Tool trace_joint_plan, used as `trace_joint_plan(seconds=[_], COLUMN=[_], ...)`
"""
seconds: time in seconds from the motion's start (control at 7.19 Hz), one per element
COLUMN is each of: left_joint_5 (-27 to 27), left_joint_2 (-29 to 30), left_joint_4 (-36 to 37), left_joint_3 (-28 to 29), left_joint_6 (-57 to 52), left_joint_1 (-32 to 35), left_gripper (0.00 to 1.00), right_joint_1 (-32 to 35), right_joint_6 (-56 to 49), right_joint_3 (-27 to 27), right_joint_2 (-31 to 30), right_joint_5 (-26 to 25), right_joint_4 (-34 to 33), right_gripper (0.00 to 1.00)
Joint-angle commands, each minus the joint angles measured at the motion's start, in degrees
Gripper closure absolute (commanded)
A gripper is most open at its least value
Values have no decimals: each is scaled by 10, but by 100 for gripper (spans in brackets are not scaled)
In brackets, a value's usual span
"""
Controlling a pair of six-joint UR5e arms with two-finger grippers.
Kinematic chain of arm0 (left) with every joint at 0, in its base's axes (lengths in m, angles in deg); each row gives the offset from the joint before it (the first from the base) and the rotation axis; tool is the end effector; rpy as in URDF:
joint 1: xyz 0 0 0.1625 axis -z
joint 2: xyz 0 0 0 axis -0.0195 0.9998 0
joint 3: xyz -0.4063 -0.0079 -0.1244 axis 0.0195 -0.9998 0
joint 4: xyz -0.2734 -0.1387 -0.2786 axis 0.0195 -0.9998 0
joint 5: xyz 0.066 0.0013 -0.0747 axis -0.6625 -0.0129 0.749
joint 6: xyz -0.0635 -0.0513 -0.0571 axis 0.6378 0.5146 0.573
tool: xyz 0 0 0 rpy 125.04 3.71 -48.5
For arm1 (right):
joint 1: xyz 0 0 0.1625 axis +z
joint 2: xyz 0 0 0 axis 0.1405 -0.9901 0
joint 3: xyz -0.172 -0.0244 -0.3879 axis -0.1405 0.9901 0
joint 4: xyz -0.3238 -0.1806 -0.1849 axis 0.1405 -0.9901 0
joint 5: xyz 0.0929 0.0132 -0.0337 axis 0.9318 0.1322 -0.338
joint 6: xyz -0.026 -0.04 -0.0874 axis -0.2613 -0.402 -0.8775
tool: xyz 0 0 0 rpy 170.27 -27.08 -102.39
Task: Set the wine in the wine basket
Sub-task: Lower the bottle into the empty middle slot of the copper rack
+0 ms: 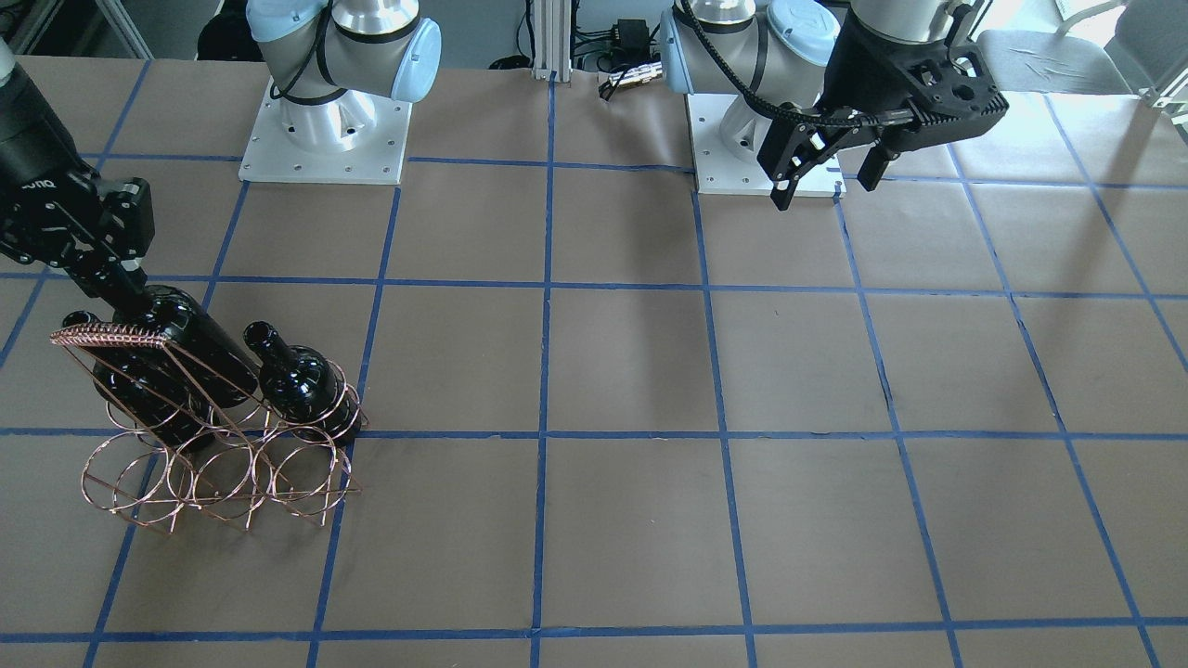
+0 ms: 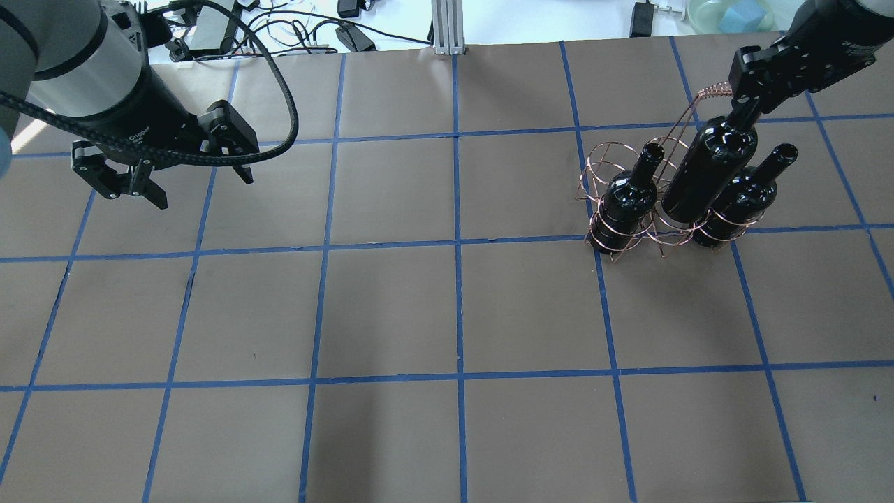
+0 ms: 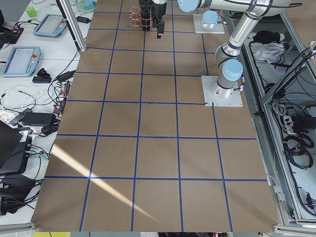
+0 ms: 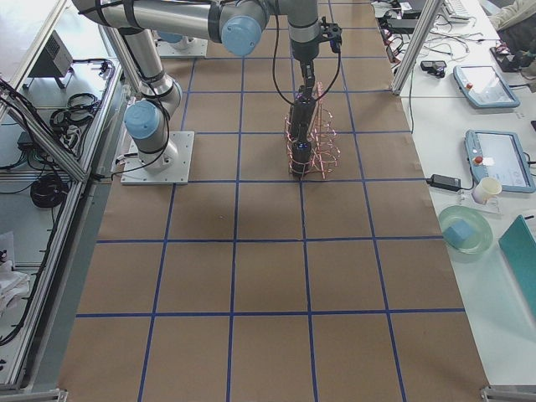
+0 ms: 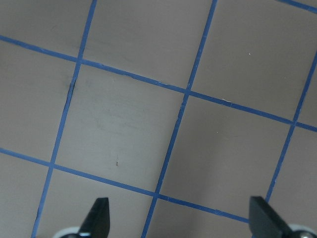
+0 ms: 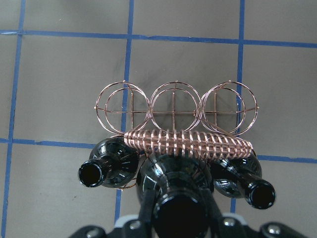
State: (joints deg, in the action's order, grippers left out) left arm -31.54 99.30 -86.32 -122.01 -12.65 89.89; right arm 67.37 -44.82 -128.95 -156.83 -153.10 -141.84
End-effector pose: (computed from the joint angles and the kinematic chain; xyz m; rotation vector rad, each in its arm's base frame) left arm -0.1214 -0.4431 0.5180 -0.4646 3.0893 -0.1094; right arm 0.0130 -0.5198 0.5045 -0.1129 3.0773 -0.2882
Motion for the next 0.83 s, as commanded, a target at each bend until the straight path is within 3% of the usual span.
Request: trace_joint_plan(seconds=[0.0, 0.28, 0.56, 0.7], left_joint_5=[0, 2, -2, 3], left_joint_2=[0, 1, 2, 2], left_joint_4=[0, 6, 12, 12], left_joint_3=[1, 3, 3, 1], left_joint_6=[-1, -41, -181, -179], left_joint_1=[0, -9, -10, -10], left_gripper=[0, 0, 0, 0], right_joint_1=[13, 13, 13, 13], right_joint_6=[6, -1, -4, -3], right_joint_3=[-2, -1, 2, 6], right_joint_2=[6, 15, 17, 13], right_joint_5=[-2, -3, -10, -18], right_joint_4=[1, -5, -8, -7], right_gripper=[93, 93, 93, 93])
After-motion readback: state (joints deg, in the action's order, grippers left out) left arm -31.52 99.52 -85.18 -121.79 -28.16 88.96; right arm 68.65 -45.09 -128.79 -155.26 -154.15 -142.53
